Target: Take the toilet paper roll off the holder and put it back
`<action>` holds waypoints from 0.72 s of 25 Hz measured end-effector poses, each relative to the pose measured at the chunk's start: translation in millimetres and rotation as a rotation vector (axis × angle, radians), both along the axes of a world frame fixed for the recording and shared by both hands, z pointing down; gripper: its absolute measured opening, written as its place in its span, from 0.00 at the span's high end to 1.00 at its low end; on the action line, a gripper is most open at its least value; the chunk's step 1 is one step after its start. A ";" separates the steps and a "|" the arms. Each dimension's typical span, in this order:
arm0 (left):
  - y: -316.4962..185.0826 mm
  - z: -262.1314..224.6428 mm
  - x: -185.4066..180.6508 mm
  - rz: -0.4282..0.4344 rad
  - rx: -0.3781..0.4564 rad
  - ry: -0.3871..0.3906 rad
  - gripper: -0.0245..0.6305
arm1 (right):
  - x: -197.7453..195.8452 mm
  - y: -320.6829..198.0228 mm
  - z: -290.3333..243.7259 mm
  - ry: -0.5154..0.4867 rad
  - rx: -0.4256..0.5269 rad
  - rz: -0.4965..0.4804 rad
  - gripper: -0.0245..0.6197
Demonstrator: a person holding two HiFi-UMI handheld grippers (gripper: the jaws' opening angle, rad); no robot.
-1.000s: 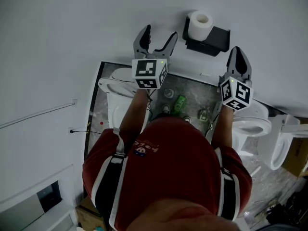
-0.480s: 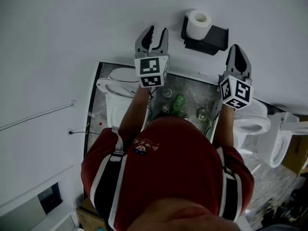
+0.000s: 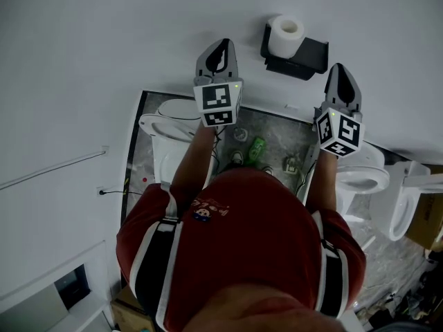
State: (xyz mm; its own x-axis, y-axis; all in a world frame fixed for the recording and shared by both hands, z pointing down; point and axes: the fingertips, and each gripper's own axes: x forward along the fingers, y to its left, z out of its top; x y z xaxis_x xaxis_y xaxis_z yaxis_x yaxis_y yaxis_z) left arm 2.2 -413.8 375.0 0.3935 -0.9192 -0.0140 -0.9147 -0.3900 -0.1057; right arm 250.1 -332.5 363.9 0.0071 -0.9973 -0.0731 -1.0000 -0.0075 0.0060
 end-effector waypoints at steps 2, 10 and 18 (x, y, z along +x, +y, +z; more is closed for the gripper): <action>0.6 -2.4 0.5 0.002 0.010 0.003 0.93 | 0.4 0.6 -3.9 0.004 0.009 0.000 0.95; 6.3 -12.5 5.9 0.034 0.052 0.041 0.93 | 3.7 3.9 -8.1 0.002 0.019 0.006 0.95; 12.4 -9.4 12.6 0.059 0.059 0.039 0.93 | 3.1 6.1 -5.1 0.002 0.018 0.002 0.95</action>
State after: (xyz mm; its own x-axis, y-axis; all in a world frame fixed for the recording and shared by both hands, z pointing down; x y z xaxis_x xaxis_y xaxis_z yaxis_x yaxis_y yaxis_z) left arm 14.8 -401.4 365.5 0.4454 -0.8914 -0.0841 -0.8941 -0.4378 -0.0949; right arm 253.2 -326.4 358.8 0.0089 -0.9958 -0.0906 -0.9999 -0.0096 0.0077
